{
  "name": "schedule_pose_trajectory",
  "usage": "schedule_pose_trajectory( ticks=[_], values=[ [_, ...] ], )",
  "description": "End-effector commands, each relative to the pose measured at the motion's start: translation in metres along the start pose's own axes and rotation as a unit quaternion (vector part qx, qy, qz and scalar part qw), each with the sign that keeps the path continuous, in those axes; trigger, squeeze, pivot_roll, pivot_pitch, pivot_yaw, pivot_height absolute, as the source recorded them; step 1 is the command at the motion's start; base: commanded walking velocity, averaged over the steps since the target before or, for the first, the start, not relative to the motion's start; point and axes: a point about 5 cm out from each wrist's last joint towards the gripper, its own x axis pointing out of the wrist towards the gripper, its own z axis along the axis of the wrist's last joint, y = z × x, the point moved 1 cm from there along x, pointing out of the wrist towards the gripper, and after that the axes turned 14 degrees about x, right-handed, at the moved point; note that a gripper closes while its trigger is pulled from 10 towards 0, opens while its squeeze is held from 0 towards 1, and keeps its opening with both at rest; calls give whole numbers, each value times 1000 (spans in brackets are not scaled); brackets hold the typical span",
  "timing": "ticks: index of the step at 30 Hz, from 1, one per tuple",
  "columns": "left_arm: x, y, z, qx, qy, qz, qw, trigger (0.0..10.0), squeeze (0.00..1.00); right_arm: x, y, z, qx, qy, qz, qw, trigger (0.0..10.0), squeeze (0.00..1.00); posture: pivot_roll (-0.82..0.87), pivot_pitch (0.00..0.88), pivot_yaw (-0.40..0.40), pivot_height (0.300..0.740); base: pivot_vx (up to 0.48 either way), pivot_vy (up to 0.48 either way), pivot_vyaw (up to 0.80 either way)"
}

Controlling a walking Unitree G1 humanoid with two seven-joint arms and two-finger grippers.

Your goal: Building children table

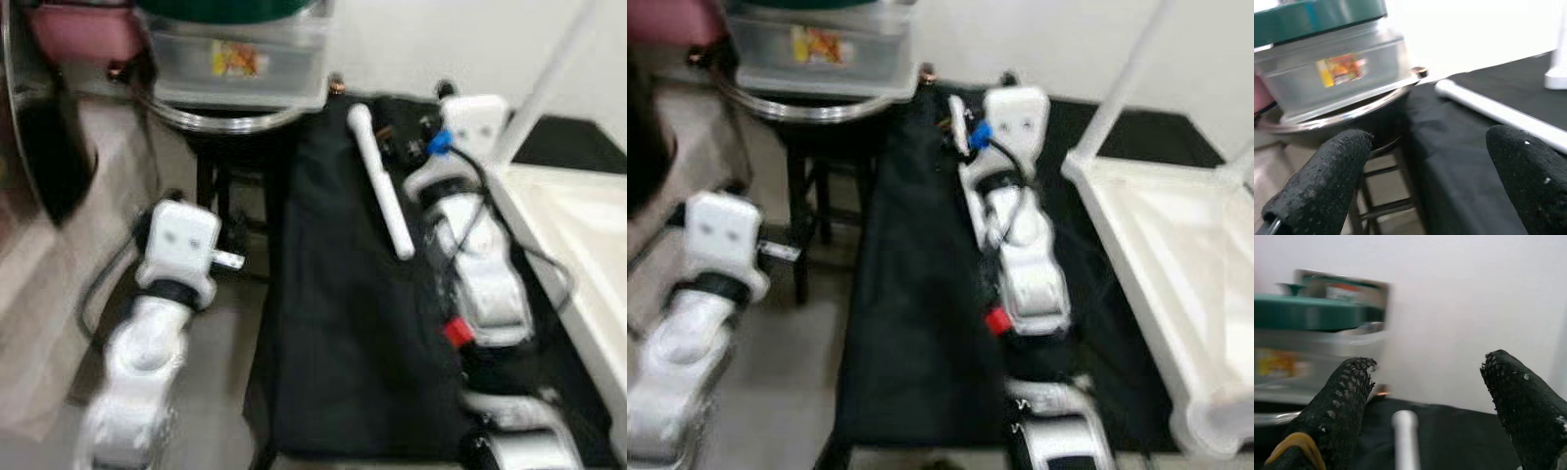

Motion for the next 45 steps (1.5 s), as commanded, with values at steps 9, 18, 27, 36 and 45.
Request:
schedule_pose_trajectory(
  ticks=[9, 18, 27, 36, 45],
  values=[
    [-3, 0, -2, 5, 9, 0, 1000, 10000, 0, 12, -26, -27, 12, 99, -82, 992, 10000, 0, 97, 116, -125, 740, 0, 0, 0],
    [-6, -1, 1, 3, 10, -11, 1000, 10000, 0, 46, -58, -55, 60, 205, -137, 967, 10000, 0, 103, 160, -118, 740, 0, 0, 0],
    [-17, -13, 4, -6, 14, -41, 999, 10000, 0, 58, -48, -69, 70, 275, -135, 949, 10000, 0, 106, 216, -124, 740, 0, 0, 0],
    [-25, -20, 9, -14, 22, -58, 998, 10000, 0, 65, -25, -76, 94, 296, -118, 943, 10000, 0, 115, 273, -133, 740, 0, 0, 0],
    [-35, -25, 9, -20, 36, -72, 997, 10000, 0, 55, -23, -92, 83, 333, -139, 929, 10000, 0, 115, 304, -134, 740, 0, 0, 0]
  ],
)
